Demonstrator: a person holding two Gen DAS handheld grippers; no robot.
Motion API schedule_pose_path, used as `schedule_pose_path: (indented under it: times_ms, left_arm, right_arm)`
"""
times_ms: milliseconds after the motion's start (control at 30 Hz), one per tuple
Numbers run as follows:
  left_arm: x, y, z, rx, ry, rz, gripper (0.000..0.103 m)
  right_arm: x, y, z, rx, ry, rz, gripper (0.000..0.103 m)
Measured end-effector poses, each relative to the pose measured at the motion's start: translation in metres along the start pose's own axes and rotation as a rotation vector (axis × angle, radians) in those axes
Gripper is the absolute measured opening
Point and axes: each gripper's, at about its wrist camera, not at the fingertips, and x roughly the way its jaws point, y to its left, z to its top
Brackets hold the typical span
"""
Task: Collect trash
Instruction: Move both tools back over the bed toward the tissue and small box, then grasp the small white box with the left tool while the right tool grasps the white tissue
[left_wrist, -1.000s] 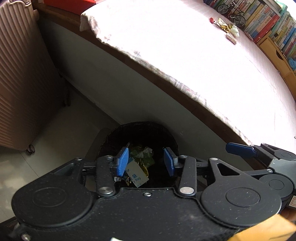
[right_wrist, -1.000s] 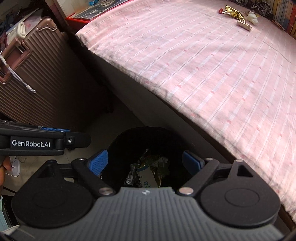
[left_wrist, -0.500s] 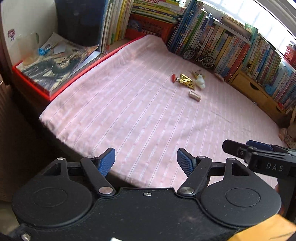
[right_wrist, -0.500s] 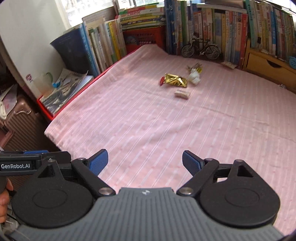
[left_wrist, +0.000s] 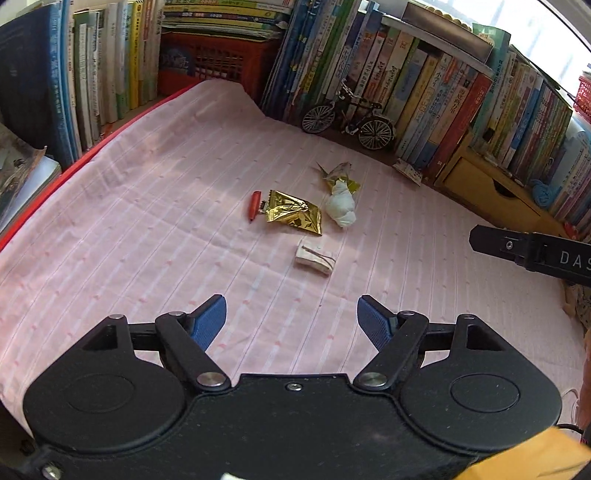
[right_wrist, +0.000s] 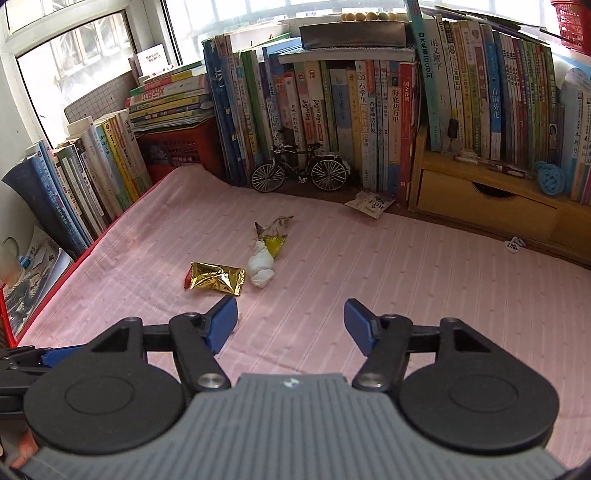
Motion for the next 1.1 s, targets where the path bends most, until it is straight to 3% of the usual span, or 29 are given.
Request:
schedule_pose_path:
  times_ms: [167,400,467,533,667,767,867,900,933,967,1000,1100]
  left_arm:
    - [0.064,-0.021,0.017,0.005,0.041,0.026,0.070]
    - [0.108,-0.033,0.031,0.058,0.026,0.058,0.066]
    - [0.117,-0.035,0.034,0.077,0.032,0.058,0.056]
    - [0.126,-0.035,0.036,0.083,0.051,0.045,0.032]
    - [0.119,-0.030,0.036,0.075,0.014,0.063,0.007]
    - [0.110,-0.023,0.036,0.050,0.001,0.067,0.006]
    - [0.101,-0.017,0.035,0.021,0.001,0.070,0.006]
    - [0.099,-0.016,0.034,0.016,0.005,0.065,0.007]
    - [0.097,-0.015,0.033,0.014,0.008,0.062,0.010]
    - [0.095,-0.015,0.032,0.013,0.009,0.059,0.012]
    - [0.095,-0.015,0.031,0.015,0.011,0.056,0.015]
    - [0.099,-0.018,0.031,0.028,0.018,0.042,0.041]
  right_arm:
    - [0.036,-0.017,0.019,-0.016,0.038,0.029,0.076]
    - [0.091,-0.028,0.035,-0.027,0.114,0.101,0.076]
    - [0.107,-0.028,0.039,-0.019,0.138,0.119,0.076]
    - [0.123,-0.028,0.044,-0.014,0.158,0.141,0.076]
    - [0.148,-0.021,0.050,-0.008,0.184,0.188,0.076]
    - [0.167,-0.012,0.051,-0.007,0.205,0.221,0.076]
    - [0.184,0.000,0.049,-0.026,0.238,0.239,0.068]
    - [0.189,0.003,0.048,-0.027,0.257,0.237,0.052]
    - [0.193,0.005,0.047,-0.021,0.273,0.234,0.039]
    - [0.195,0.005,0.046,-0.009,0.286,0.229,0.033]
    - [0.195,0.003,0.045,0.005,0.288,0.232,0.030]
    - [0.187,-0.008,0.042,0.052,0.270,0.224,0.030]
